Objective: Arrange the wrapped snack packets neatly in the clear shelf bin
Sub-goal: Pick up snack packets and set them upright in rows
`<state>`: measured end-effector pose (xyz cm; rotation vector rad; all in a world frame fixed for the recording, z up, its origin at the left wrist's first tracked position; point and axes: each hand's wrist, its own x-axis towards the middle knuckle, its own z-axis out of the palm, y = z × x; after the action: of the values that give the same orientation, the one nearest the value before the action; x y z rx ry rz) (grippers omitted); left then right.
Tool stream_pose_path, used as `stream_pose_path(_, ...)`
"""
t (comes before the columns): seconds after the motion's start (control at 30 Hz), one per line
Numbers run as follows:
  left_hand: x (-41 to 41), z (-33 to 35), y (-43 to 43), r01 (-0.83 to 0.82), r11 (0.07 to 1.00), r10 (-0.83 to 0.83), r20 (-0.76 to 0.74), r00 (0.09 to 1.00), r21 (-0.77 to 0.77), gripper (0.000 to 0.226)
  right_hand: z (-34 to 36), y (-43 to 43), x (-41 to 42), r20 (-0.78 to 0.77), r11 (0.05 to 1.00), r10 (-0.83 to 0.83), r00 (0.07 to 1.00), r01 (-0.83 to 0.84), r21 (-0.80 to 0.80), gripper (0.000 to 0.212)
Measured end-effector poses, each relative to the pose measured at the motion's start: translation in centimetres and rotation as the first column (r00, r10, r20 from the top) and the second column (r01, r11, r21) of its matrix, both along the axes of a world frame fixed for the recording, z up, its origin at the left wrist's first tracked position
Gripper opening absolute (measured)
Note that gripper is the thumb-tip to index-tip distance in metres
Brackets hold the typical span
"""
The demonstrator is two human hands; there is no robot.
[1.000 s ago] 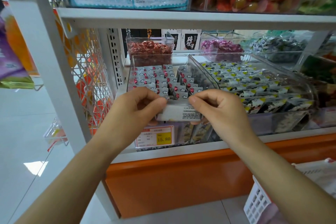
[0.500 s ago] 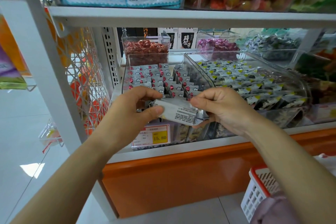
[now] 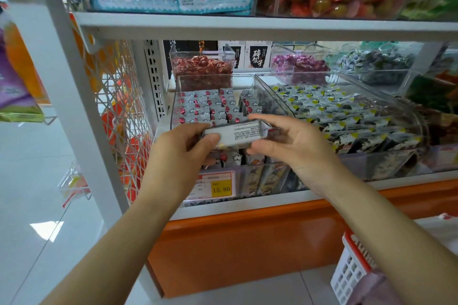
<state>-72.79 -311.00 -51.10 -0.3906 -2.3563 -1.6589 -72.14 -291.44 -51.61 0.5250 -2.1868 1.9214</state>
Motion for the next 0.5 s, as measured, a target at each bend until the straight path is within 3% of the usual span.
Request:
stream_pose_path(0.1,-0.4,1.1,-1.1,-0.155,0.976,0.122,-0.209,0.970,-0.151,0.038,0.2,-0.4,-0.2,-0.016,0.980,-0.155,0.988,0.152,-0.127,0.033)
stream_pose_path(0.2,-1.8,1.7,-3.3,-0.371,0.884,0.237,-0.412,0.880,-0.285,0.034,0.3,-0.1,-0.7,0.030,0.932,-0.308,0.951,0.308,-0.190,0.036)
stream_pose_path(0.33,-2.7,0.7,-3.5,-0.341,0.753,0.112,-0.400,0.909,-0.563,0.037,0.4,-0.6,-1.0,0.007,0.914,-0.375,0.927,0.371,-0.163,0.026)
stream_pose_path(0.5,-3.3,-0.2,-2.5,-0.275,0.553,0.004,-0.327,0.945,-0.787,0.048,0.4,-1.8,-1.4,0.000,0.915,-0.384,0.923,0.381,-0.132,0.028)
